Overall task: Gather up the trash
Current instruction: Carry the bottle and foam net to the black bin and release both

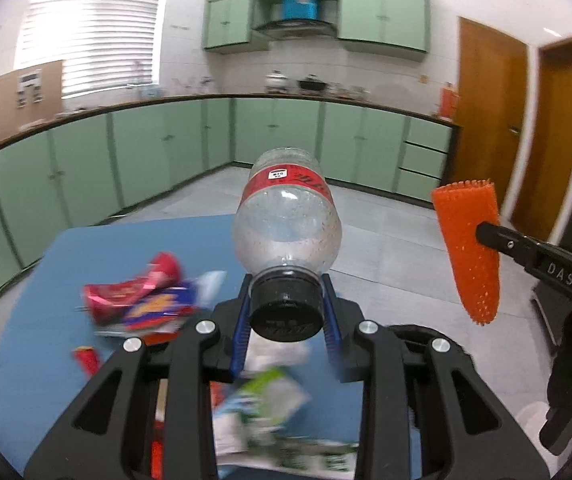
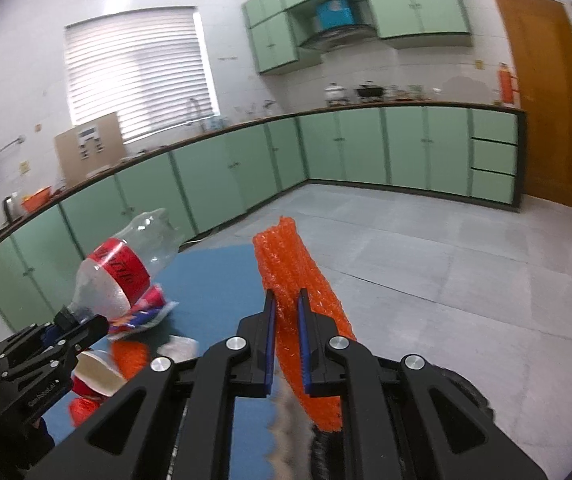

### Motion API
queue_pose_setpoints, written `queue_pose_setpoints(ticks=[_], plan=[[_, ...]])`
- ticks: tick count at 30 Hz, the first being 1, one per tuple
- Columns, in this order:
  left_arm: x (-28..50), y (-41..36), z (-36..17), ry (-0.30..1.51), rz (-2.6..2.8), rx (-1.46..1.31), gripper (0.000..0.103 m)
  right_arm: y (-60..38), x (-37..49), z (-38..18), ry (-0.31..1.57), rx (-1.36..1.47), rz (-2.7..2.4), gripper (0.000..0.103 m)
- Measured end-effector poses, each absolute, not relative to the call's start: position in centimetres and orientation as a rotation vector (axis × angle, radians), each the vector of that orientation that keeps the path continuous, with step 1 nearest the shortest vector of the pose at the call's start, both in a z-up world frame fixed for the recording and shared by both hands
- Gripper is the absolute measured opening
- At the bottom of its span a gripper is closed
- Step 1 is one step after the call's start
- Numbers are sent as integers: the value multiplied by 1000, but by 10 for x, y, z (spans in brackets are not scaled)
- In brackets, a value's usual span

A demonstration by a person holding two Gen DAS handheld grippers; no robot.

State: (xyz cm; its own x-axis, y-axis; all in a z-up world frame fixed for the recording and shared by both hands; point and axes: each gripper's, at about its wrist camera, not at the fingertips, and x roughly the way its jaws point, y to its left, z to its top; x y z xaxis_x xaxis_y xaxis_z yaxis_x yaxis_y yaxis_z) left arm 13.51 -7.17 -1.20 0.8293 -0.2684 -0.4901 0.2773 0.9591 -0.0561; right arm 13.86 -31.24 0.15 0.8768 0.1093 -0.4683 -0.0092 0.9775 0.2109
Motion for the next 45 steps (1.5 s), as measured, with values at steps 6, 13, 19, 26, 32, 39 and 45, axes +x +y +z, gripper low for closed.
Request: queue_pose_setpoints(ticks=[6,13,19,26,32,39,45], plan=[[141,-134,-39,573,-425,44,30,-363,122,-23,544,230,-61,10],[155,-198,-85,679,-532,82,29,-401,122,-62,625,276,-138,10],[173,-239,-121,776,-600,143,25,-423,132,-104,719,318,-159,14],[179,-244,-135,790,-596,172,34,-435,136,-131,784,350,-189,39],[173,-225,-113,762,-553,148,48,-427,126,-116,745,317,-202,68],[160,-187,-79,695,-500,115,56,-411,110,-79,657,250,-183,80],[152,-159,-63,661,-454,96,59,-426,89,-41,569,257,-247,81]])
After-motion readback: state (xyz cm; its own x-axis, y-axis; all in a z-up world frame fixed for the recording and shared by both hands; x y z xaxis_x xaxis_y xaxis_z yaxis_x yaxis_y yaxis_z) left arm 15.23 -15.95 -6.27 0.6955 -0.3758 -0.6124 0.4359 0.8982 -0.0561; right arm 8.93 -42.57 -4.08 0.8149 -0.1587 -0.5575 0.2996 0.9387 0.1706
